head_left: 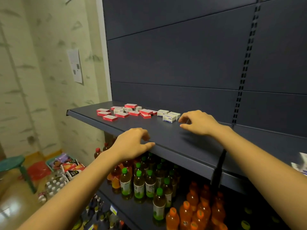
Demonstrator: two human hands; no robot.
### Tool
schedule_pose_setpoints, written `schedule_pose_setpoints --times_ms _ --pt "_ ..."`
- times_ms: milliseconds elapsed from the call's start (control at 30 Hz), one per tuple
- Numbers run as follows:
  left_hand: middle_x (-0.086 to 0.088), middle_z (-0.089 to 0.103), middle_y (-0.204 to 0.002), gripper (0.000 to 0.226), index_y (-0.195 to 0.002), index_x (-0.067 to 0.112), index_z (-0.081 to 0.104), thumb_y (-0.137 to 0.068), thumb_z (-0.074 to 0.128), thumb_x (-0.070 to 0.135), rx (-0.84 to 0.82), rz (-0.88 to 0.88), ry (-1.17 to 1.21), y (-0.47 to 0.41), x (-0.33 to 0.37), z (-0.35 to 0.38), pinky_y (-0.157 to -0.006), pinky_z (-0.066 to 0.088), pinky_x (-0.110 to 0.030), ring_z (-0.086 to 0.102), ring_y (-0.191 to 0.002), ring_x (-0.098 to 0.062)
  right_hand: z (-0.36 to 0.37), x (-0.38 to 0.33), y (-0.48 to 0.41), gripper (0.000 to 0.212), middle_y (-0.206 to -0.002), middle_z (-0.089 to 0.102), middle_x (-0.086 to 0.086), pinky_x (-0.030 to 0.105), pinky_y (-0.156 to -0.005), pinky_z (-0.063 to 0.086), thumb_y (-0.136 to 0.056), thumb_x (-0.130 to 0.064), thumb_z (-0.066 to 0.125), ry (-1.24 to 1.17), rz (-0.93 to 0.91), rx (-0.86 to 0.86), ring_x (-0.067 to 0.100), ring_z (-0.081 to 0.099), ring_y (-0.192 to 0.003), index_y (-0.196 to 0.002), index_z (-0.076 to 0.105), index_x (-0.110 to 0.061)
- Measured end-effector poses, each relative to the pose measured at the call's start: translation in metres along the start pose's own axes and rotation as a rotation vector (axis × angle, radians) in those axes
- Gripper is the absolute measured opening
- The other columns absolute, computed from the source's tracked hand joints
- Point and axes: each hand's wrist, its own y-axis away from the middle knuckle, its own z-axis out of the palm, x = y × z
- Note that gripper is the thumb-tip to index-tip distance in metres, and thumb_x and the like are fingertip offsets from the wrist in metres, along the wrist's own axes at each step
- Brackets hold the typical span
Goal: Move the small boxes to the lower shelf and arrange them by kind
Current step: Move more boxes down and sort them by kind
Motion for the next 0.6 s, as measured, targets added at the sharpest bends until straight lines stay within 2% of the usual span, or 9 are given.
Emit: schedule_pose_setpoints --times_ms 200,400,600 --pt "0.004 0.059 -0.116 0.037 -0.112 0.021 0.057 -0.087 0.051 0.048 0.012 0.040 -0.024 -0.056 -0.042 0.009 -0.080 0.041 -0.024 0.053 -0.102 -0.011 0.031 0.004 -0.077 0.029 -0.118 0.061 -0.004 0.034 -0.080 0.046 -0.089 -0.037 0.052 0.029 0.061 -0.020 0.020 0.058 -0.105 -0.115 0.058 -0.026" --pt "0.003 0.060 -0.117 0.038 -0.113 0.021 0.057 -0.086 0.052 0.048 -0.034 0.072 -0.040 -0.117 -0.074 0.017 -0.086 0.047 -0.030 0.055 -0.104 -0.014 0.054 0.023 -0.127 0.045 -0.122 0.055 -0.001 0.033 -0.075 0.041 -0.083 -0.049 0.057 0.134 0.154 -0.075 0.022 0.055 -0.107 -0.119 0.053 -0.021" --pt "0.003 0.061 -0.114 0.036 -0.111 0.020 0.060 -0.086 0.054 0.045 0.009 0.134 0.032 -0.164 -0.094 0.027 -0.088 0.048 -0.034 0.055 -0.102 -0.014 0.068 0.033 -0.154 0.056 -0.116 0.056 -0.002 0.031 -0.071 0.038 -0.075 -0.063 0.059 0.187 0.207 -0.125 0.017 0.051 -0.092 -0.110 0.052 -0.020"
